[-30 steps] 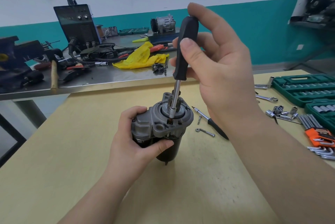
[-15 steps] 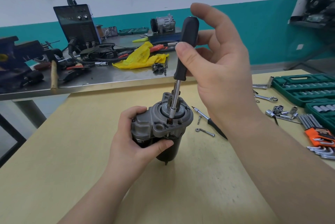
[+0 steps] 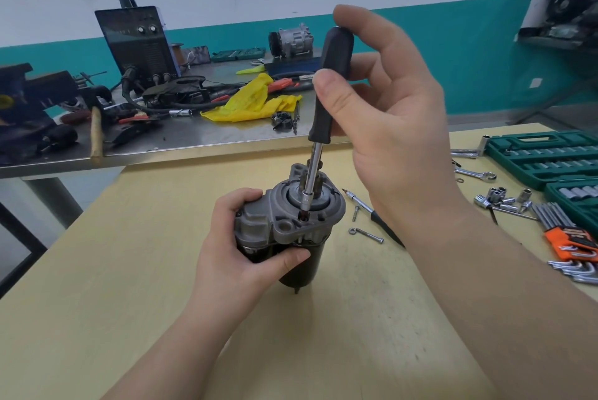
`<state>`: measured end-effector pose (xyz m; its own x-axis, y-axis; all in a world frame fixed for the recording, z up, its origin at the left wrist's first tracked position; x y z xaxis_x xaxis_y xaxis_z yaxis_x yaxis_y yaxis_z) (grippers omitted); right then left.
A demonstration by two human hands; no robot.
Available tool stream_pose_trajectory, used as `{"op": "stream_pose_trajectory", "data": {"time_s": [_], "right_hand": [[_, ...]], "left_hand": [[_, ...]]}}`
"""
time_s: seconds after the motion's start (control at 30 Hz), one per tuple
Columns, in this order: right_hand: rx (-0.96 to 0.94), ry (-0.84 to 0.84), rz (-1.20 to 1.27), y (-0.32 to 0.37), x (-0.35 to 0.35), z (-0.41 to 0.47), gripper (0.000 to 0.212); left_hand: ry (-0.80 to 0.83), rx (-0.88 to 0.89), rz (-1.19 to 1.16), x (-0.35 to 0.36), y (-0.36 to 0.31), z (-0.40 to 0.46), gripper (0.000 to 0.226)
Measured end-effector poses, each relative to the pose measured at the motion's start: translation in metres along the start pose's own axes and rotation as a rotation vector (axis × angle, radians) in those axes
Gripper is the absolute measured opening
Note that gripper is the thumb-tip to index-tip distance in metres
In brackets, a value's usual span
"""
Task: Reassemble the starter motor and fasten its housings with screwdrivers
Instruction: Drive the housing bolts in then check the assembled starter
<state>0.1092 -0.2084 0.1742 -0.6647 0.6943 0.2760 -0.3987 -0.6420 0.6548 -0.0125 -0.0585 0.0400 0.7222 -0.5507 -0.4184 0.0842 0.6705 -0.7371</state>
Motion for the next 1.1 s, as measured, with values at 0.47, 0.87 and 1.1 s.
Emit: {"op": "stream_pose_trajectory", "data": {"time_s": [0.47, 0.87, 1.1], "right_hand": [[0.033, -0.005, 0.074, -0.0011, -0.0010, 0.0002, 0.033], [0.013, -0.020, 0.070, -0.0024, -0.0015, 0.0011, 0.033], [0.078, -0.008, 0.131, -0.0023, -0.0029, 0.0001, 0.032]], "left_hand": [[-0.001, 0.002, -0.006, 0.0003, 0.0004, -0.0001, 0.085], [0.004, 0.007, -0.005, -0.0003, -0.0013, -0.0005, 0.083], [0.000, 0.008, -0.003, 0.0000, -0.0009, -0.0001, 0.083]]}}
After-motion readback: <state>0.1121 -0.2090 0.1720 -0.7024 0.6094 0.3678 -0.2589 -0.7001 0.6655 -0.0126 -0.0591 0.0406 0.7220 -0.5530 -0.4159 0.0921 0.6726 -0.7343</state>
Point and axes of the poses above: each hand's wrist, its own z-axis towards the middle knuckle, its own x-axis out of the palm, y = z × x, the point moved 2 cm from there along z, towards the middle knuckle, and after that the axes turned 12 degrees about z, right-handed, at the moved point
